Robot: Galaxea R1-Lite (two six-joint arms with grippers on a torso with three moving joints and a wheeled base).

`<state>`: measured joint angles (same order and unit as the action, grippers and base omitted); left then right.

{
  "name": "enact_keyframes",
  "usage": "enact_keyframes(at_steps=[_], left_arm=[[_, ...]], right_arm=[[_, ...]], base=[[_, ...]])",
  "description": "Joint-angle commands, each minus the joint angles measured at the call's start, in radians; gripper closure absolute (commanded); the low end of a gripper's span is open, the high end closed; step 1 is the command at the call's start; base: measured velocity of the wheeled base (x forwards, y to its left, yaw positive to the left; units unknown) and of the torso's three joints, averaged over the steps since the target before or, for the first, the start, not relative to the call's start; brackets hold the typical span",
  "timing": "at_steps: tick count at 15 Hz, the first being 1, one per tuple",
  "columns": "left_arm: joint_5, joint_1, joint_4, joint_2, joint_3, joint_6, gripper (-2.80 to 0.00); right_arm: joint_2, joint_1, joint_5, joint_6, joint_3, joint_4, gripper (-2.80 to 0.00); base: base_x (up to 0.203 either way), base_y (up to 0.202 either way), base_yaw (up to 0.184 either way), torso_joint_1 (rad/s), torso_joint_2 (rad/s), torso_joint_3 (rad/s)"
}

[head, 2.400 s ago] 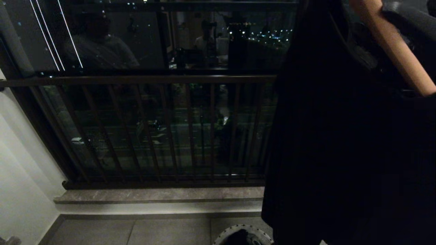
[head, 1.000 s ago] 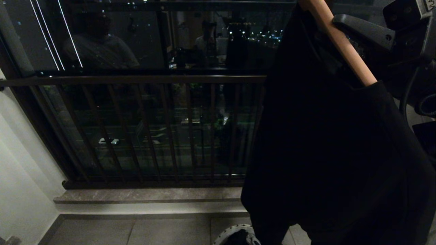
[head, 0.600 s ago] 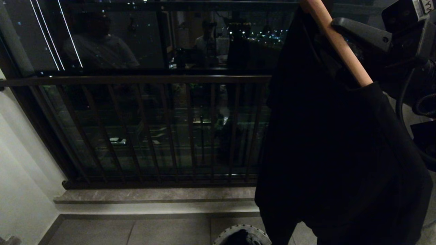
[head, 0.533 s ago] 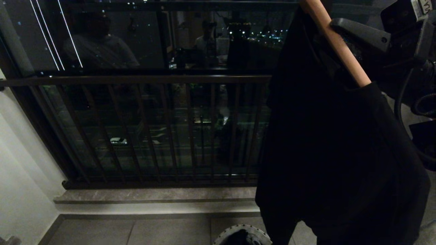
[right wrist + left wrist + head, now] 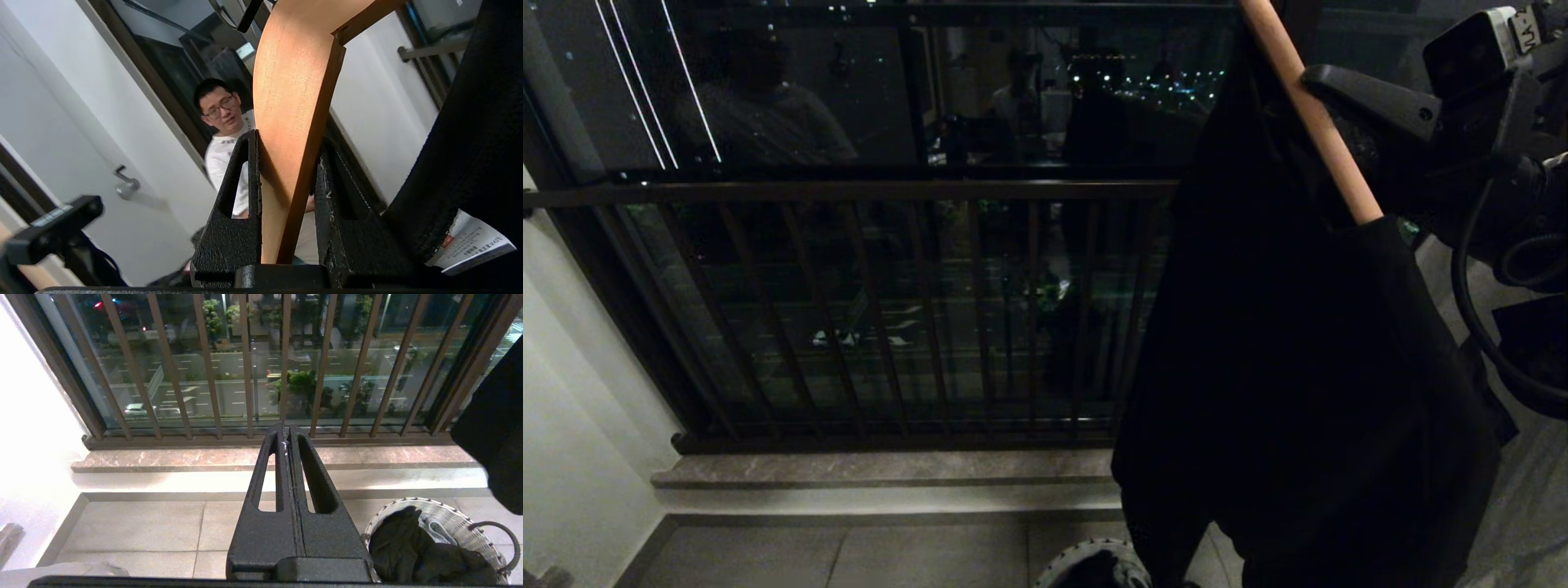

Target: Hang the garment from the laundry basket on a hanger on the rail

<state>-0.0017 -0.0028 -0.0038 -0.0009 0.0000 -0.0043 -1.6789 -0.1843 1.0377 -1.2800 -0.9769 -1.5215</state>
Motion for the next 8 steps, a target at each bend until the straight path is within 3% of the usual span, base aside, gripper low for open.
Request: enact_keyframes(at_steps=[1,5,8], left_arm=[[0.000,0.000,-0.001,0.001,0.002,0.000,0.00],[0.000,0.001,-0.001,0.001,0.002,0.000,0.00],[0.000,0.000,-0.001,0.001,0.002,0.000,0.00]], right_arm=[[0.007,0.000,0.007,0.010,0.011,-0.009,0.00],[0.002,0.000,0.007,0.013,0.012,-0.009,0.00],[-0.010,-0.001,0.007,0.088,0.023,-0.009,0.00]], base=[[0.000,0.000,0.000,0.000,0.00,0.000],[0.000,0.000,0.000,0.000,0.00,0.000],[0.000,0.000,0.000,0.000,0.00,0.000]])
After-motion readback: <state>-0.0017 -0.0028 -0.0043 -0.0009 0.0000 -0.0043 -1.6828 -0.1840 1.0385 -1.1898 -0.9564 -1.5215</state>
